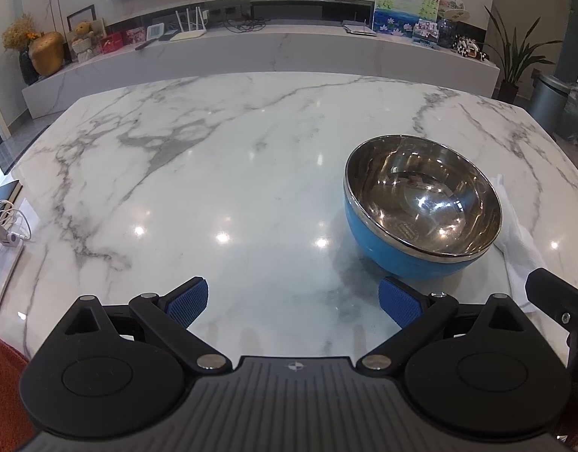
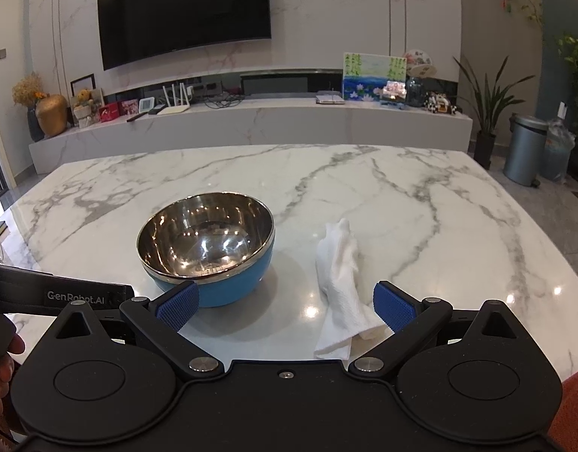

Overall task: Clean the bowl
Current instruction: 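Move the right tool toward the white paper towel beside the bowl, then close the right gripper on the white paper towel while the left grips the bowl rim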

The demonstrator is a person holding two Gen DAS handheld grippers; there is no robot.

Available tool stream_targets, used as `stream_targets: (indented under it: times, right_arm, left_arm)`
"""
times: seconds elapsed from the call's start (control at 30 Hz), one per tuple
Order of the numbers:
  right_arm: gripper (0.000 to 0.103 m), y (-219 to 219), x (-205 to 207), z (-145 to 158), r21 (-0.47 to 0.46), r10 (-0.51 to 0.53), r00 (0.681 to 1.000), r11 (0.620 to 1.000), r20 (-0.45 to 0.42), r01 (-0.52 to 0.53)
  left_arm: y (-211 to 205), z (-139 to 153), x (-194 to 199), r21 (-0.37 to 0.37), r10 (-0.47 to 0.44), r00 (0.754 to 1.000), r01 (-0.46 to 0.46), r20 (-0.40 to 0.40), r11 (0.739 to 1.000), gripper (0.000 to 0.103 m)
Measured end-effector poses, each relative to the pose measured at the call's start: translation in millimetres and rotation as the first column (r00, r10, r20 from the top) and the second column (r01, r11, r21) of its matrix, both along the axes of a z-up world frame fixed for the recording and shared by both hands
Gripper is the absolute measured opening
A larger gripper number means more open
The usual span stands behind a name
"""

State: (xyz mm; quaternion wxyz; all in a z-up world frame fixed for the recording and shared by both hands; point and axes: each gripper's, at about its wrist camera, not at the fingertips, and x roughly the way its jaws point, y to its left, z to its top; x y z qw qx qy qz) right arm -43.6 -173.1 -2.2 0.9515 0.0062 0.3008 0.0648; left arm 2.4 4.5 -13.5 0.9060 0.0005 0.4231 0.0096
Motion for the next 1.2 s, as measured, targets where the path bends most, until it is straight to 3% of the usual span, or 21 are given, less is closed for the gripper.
stream_targets:
  times: [0.4,0.67,0.9,1.1,1.2]
  right_arm:
    - [0.099,-3.8,4.8,-5.8,0.004,-0.024,0.999,1.000,-0.037,0.024]
    - [0.099,-14.1,12.8,-0.6,0.005,-0.047,0.998,0.999,-0.032,0.047]
    - [0.090,-25.2,29.8,1.2,-0.013,-0.067,0.997,0.998,-0.046,0.066]
    - [0.077,-25.9,49.7,-11.4,-0.040,-0.036,0.994,0.999,-0.099,0.033]
    - [0.065,-26.8,59.4,-19.7,-0.053,-0.024,0.992,0.998,-0.127,0.017]
  left_arm:
    - [2.2,-1.8,2.1,-0.011,0.001,1.000,-0.001,-0.013,1.000,0.098]
    - [8.5,11.8,6.5,-0.067,0.012,1.000,-0.012,0.007,0.998,0.098]
    - [11.2,23.0,22.0,-0.138,-0.001,1.000,0.002,0.008,0.990,0.097]
    - [4.4,19.0,44.3,-0.181,-0.043,0.998,0.035,-0.039,0.983,0.079]
    - [0.8,14.8,55.9,-0.207,-0.064,0.996,0.048,-0.069,0.977,0.071]
